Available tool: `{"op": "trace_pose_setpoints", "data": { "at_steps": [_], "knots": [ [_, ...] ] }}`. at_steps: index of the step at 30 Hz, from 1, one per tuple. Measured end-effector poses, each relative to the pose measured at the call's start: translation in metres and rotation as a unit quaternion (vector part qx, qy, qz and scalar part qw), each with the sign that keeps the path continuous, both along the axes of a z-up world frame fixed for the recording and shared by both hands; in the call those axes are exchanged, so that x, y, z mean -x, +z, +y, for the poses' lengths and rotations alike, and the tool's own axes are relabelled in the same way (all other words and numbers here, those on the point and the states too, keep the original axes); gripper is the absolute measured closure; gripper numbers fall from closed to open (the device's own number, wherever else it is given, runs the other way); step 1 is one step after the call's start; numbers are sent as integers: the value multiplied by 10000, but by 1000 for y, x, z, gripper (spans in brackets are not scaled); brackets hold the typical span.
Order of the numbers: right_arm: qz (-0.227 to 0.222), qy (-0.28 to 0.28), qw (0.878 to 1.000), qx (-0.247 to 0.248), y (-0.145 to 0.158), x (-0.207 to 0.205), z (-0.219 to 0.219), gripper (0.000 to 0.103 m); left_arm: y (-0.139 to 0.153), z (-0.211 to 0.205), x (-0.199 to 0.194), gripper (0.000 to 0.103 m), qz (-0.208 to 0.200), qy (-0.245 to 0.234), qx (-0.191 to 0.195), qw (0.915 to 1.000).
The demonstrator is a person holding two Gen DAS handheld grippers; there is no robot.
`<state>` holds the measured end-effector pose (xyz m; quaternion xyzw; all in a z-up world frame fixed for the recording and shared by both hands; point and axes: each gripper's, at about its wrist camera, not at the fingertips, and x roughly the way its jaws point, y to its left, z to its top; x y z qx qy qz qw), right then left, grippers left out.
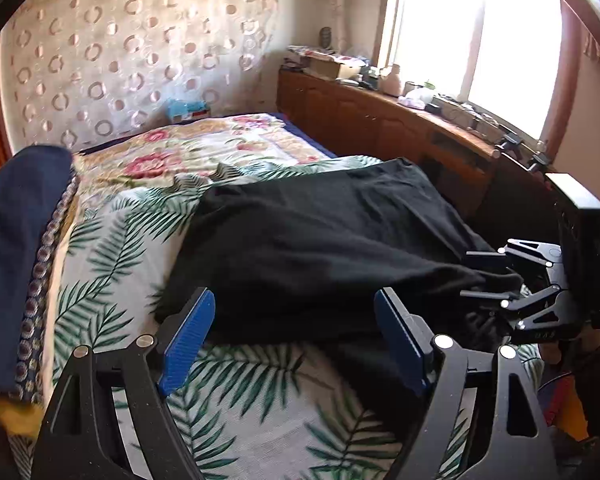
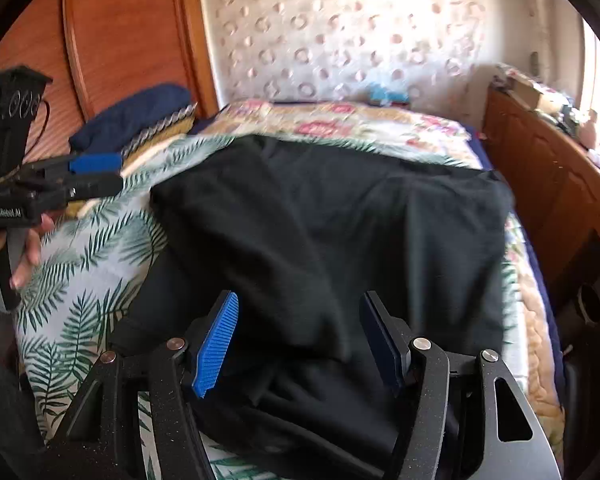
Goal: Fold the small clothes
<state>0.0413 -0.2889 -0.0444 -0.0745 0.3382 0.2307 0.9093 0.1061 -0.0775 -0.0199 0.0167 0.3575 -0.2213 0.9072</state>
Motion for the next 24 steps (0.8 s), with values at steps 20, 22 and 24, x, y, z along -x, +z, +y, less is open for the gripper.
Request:
{"op": "trace_pose_setpoints", "data": {
  "at_steps": [20,22,24],
  "knots": [
    [-226,340,9991,93,9,-14,19,93,-19,33,9,20,106,421,85,9990],
    [-384,285,9988,-56,22,-6,14,94,-17,31,11,20,67,409,58,9991],
    [-526,228,9981,-203,35,2,7,94,-15,29,12,20,43,385,49,9992]
  ]
}}
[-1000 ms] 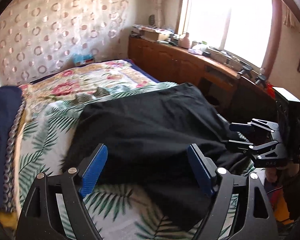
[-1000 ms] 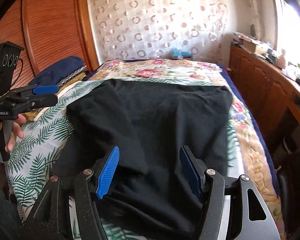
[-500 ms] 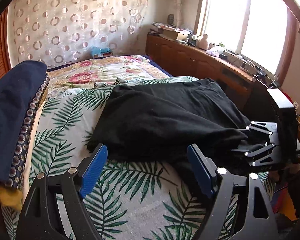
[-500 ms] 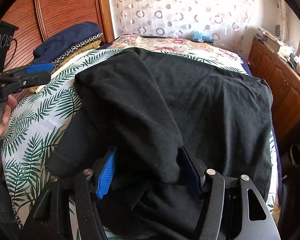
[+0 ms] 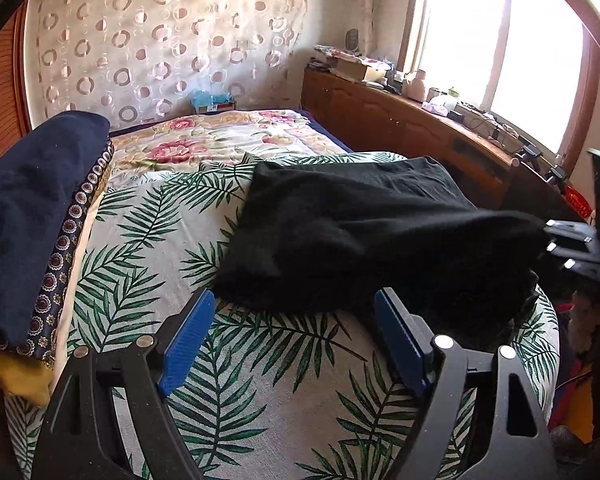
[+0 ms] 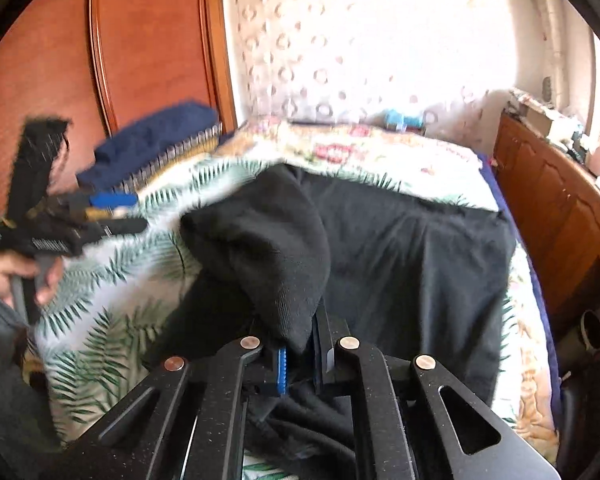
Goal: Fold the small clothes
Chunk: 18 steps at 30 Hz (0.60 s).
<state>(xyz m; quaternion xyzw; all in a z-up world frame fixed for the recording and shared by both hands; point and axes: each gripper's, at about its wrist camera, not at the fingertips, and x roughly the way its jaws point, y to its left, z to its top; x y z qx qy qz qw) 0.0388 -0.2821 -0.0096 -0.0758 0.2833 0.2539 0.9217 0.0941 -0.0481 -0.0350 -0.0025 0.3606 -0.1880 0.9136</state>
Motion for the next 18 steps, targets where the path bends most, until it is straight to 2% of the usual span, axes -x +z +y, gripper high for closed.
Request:
{"op": "trace_pose_setpoints", "data": {
  "at_steps": [3,8,14,18],
  "knots": [
    [-122,-159,9998,-20,11,9,-15,94,4,-3,4,20,-62,-44,27,10000],
    [-130,-649,9977,160,9,18,-45,94,11,-8,8,20,-172,-103,62,9998],
    [372,-940,9941,383,-25,12,-60,94,16,-18,11,20,-241,-166,65,9995],
    [483,-1050,9924,415,-29,6,-62,94,17,-22,12,20,-265,-171,25,9995]
  ]
}}
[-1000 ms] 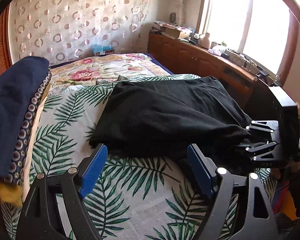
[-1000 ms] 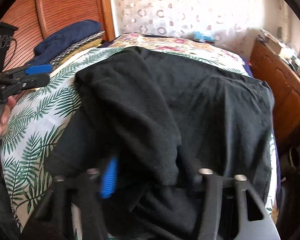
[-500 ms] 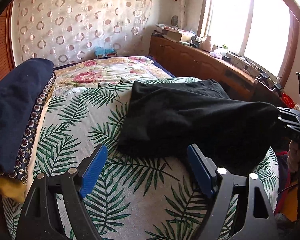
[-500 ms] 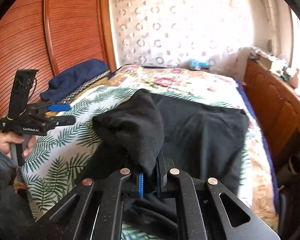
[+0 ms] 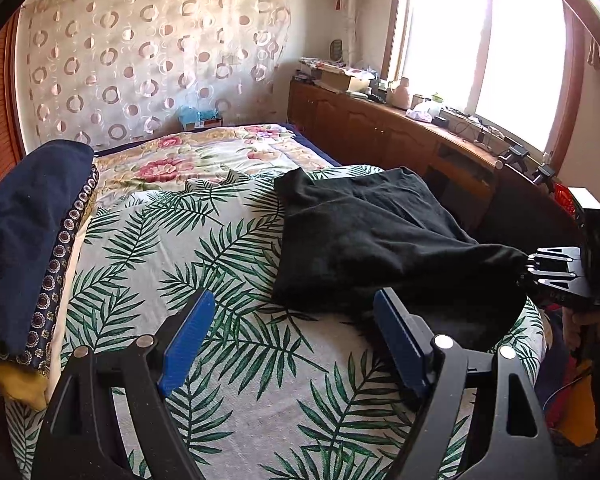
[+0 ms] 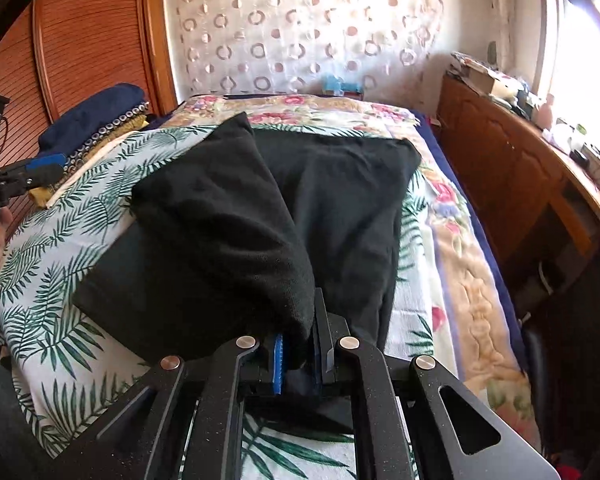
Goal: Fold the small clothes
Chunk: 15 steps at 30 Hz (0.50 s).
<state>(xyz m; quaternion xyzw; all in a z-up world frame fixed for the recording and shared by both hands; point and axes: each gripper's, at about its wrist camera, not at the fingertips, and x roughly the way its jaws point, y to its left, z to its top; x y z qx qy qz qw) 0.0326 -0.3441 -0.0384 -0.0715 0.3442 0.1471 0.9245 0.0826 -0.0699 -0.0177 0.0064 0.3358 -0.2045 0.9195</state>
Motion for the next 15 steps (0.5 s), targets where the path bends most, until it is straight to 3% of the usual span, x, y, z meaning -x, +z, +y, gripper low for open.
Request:
{"op": "trace_pose_setpoints", "data": {
  "at_steps": [6,10,15],
  "knots": [
    [-29,-105,9999,15,15,10,-9,81,2,-3,2,20,-41,-2,-31,10000],
    [-206,-71,9998,26,27,21,-9,56,2,-4,2,20,-55,16,-57,10000],
    [-422,86,9991,-7,36,26,-1,55,2,-2,3,20,-71,60,-68,9999]
  ]
}}
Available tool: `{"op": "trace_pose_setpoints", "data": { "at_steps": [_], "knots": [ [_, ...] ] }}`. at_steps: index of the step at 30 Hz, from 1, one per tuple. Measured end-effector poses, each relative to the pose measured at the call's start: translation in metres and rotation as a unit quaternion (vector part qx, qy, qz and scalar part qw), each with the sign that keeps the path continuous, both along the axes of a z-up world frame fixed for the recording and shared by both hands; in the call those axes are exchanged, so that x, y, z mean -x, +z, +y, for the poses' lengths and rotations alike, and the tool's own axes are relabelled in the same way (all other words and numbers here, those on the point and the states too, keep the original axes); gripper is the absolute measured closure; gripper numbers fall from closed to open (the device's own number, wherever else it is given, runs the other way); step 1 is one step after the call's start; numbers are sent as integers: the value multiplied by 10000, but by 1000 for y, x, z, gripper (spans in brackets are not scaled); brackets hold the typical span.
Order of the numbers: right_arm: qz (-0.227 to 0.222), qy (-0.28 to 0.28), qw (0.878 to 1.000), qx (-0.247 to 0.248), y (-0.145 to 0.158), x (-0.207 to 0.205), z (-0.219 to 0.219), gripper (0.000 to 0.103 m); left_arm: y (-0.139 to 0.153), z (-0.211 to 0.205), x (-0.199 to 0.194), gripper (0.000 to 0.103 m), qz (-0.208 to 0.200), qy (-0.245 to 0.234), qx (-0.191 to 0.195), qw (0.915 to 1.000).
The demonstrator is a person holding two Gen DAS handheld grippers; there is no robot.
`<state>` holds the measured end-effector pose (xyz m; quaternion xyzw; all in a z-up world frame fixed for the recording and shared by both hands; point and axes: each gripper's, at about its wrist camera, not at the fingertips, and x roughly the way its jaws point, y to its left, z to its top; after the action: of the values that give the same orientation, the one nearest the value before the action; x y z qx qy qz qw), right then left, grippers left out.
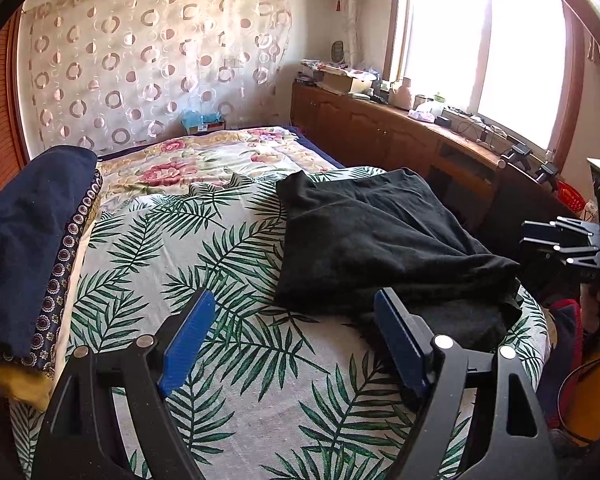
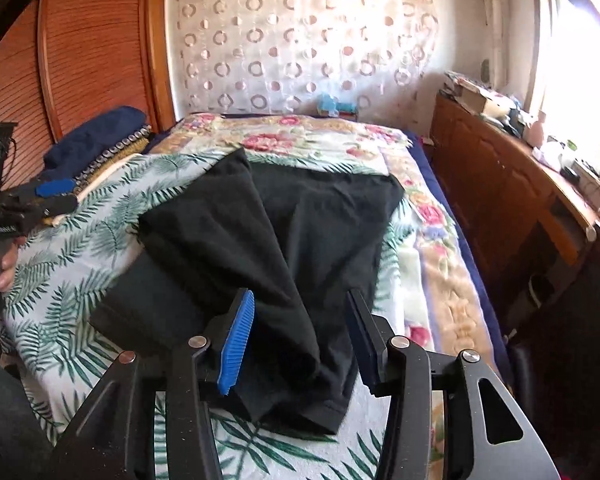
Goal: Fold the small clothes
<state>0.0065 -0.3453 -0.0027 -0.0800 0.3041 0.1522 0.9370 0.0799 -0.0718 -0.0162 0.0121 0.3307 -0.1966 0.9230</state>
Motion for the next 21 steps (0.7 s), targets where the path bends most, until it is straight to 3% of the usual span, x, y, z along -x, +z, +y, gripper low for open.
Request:
{"op": "trace_pose_setpoints", "data": {
  "at_steps": [8,21],
  "knots": [
    [-75,546,9985,23,-1,-26,46,54,-1,11,-1,20,-22,162,-1,9999],
    [514,1700,9835,333,-35,-105,139,54,-5,43,-11,20,-7,493,-11,9988]
  ]
}}
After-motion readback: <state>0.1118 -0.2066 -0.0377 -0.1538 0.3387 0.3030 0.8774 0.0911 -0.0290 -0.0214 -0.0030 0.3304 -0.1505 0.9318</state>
